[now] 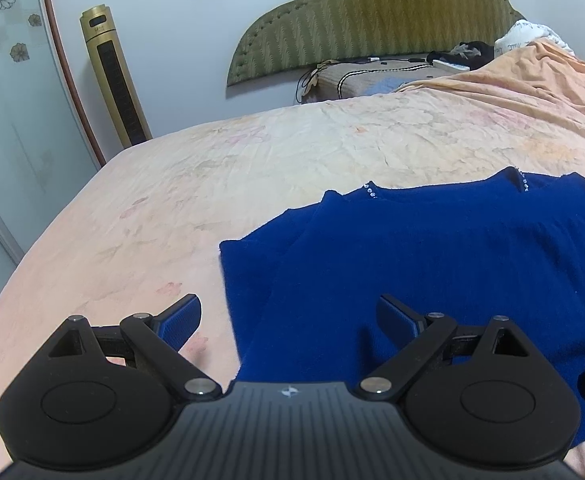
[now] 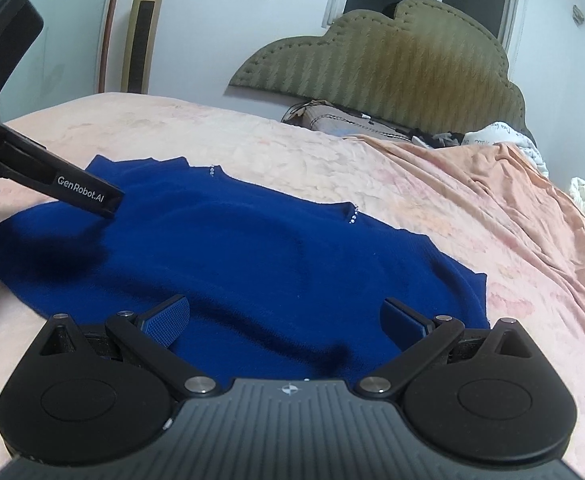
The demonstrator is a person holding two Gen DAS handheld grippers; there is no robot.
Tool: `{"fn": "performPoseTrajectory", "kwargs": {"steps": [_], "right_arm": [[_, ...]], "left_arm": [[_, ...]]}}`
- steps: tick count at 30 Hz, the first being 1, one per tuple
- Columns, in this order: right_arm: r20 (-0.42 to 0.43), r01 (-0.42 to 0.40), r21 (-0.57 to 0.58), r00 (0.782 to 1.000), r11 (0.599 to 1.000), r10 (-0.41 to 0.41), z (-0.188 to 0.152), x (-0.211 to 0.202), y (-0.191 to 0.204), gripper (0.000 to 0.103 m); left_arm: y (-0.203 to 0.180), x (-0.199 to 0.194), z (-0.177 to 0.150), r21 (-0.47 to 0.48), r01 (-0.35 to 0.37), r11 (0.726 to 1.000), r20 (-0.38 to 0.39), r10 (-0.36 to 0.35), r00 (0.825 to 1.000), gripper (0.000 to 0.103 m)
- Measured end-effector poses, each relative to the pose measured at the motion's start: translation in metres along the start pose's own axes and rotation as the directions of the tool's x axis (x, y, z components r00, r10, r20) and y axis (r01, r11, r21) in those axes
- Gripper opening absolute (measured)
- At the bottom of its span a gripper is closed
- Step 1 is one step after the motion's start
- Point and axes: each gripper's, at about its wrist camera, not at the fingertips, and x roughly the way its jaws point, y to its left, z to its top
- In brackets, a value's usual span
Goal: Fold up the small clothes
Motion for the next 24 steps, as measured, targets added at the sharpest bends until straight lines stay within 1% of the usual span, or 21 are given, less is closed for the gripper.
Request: {"fn": "performPoseTrajectory", "kwargs": {"steps": [6, 10, 12, 15, 17, 20, 22, 24], "right_arm": [[-0.004, 0.007, -0.014, 1.000, 1.000, -0.007, 0.002, -0.003, 0.009, 0.103], [-0.005, -0.003, -0.029, 1.000, 1.000, 0.003, 0.004, -0.005, 0.016, 0.103], [-0.003, -0.025, -0.045, 1.000, 0.999, 0.025, 0.006, -0.008, 0.023, 0.103], [0.008, -0.045, -0.123, 0.999, 0.991, 0.047, 0.005, -0.015, 0.044, 0.102], [0.024, -0.048, -0.196, 0.998, 0.979, 0.053, 0.003, -0.021, 0.063, 0.102], [0.036, -0.081, -0.299, 0.995, 0.951, 0.096, -0.002, -0.028, 0.095, 0.102], [0.023, -0.125, -0.357, 0.989, 0.926, 0.143, -0.007, -0.030, 0.114, 0.102], [0.012, -0.143, -0.411, 0.987, 0.900, 0.162, -0.012, -0.028, 0.133, 0.102]], "left_arm": [[0.007, 0.001, 0.002, 0.003, -0.001, 1.000, 0.002, 0.001, 1.000, 0.095], [0.017, 0.001, 0.004, 0.005, 0.022, 1.000, 0.010, -0.022, 1.000, 0.095], [0.031, 0.004, 0.008, -0.013, 0.048, 0.999, 0.016, -0.048, 0.999, 0.095], [0.067, 0.017, 0.015, -0.102, 0.125, 0.987, -0.020, -0.128, 0.992, 0.095], [0.094, 0.030, 0.018, -0.182, 0.192, 0.964, -0.045, -0.203, 0.978, 0.095], [0.125, 0.048, 0.018, -0.256, 0.307, 0.917, -0.043, -0.328, 0.944, 0.095], [0.134, 0.064, 0.019, -0.287, 0.359, 0.888, -0.071, -0.393, 0.917, 0.095], [0.137, 0.082, 0.019, -0.321, 0.425, 0.846, -0.089, -0.474, 0.876, 0.095]]}}
